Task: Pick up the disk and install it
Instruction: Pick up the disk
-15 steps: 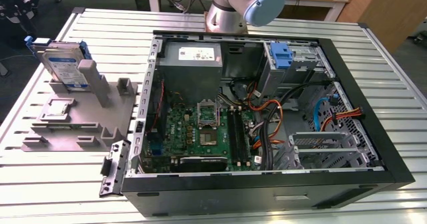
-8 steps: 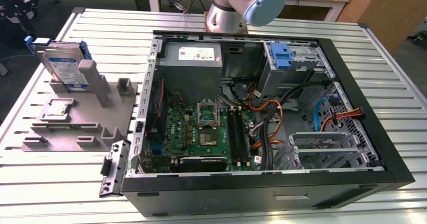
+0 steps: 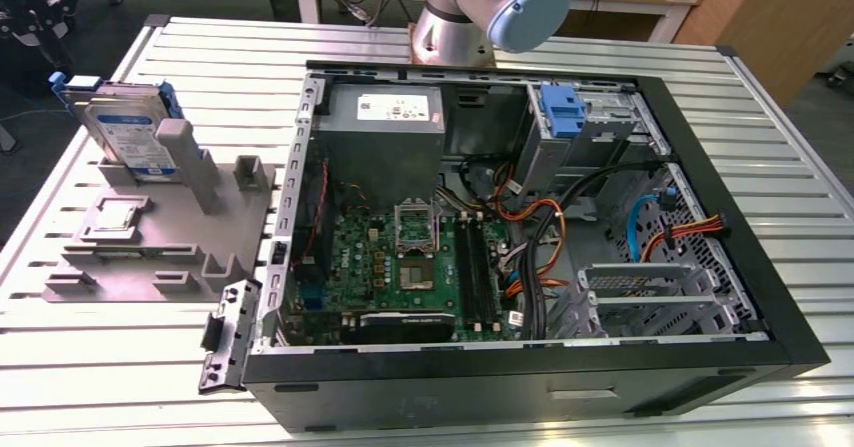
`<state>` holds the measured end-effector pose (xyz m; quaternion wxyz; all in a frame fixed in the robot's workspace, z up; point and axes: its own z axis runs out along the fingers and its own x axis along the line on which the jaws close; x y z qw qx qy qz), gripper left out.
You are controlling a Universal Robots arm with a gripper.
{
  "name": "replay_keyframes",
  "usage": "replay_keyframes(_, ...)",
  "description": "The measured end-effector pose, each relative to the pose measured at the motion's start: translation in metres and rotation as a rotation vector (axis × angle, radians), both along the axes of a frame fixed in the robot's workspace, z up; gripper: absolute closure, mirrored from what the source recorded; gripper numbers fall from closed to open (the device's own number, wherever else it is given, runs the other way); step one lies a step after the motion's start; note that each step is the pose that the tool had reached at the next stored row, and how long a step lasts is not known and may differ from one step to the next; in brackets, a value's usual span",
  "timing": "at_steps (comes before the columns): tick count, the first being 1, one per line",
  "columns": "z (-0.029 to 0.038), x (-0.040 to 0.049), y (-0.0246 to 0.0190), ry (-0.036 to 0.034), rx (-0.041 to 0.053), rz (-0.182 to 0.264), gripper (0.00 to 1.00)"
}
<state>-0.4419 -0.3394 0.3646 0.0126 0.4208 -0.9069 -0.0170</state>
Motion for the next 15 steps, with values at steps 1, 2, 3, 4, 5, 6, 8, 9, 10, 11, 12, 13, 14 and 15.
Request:
replay_keyframes(1, 0.0000, 0.0000, 0.0000, 0.0000, 0.0000, 0.003, 0.90)
replay_keyframes(2, 0.0000, 0.0000, 0.0000, -0.0001, 0.0000, 0.007, 0.90)
replay_keyframes(3, 0.0000, 0.0000, 0.0000, 0.0000, 0.0000, 0.011, 0.90)
replay_keyframes(4, 0.0000, 0.0000, 0.0000, 0.0000, 0.0000, 0.015, 0.90)
replay_keyframes(5, 0.0000, 0.0000, 0.0000, 0.0000, -0.0001, 0.020, 0.90)
replay_keyframes(6, 0.0000, 0.0000, 0.0000, 0.0000, 0.0000, 0.026, 0.90)
replay_keyframes(8, 0.0000, 0.0000, 0.0000, -0.0001, 0.0000, 0.040, 0.90)
replay_keyframes(9, 0.0000, 0.0000, 0.0000, -0.0001, 0.0000, 0.048, 0.90)
replay_keyframes(10, 0.0000, 0.0000, 0.0000, 0.0000, 0.0000, 0.057, 0.90)
replay_keyframes(11, 0.0000, 0.0000, 0.0000, -0.0001, 0.0000, 0.069, 0.90)
replay_keyframes(12, 0.0000, 0.0000, 0.0000, -0.0001, 0.0000, 0.081, 0.90)
replay_keyframes(13, 0.0000, 0.0000, 0.0000, -0.0001, 0.0000, 0.095, 0.90)
replay_keyframes(14, 0.0000, 0.0000, 0.0000, 0.0000, 0.0000, 0.109, 0.90)
replay_keyframes(15, 0.0000, 0.0000, 0.0000, 0.0000, 0.0000, 0.124, 0.90)
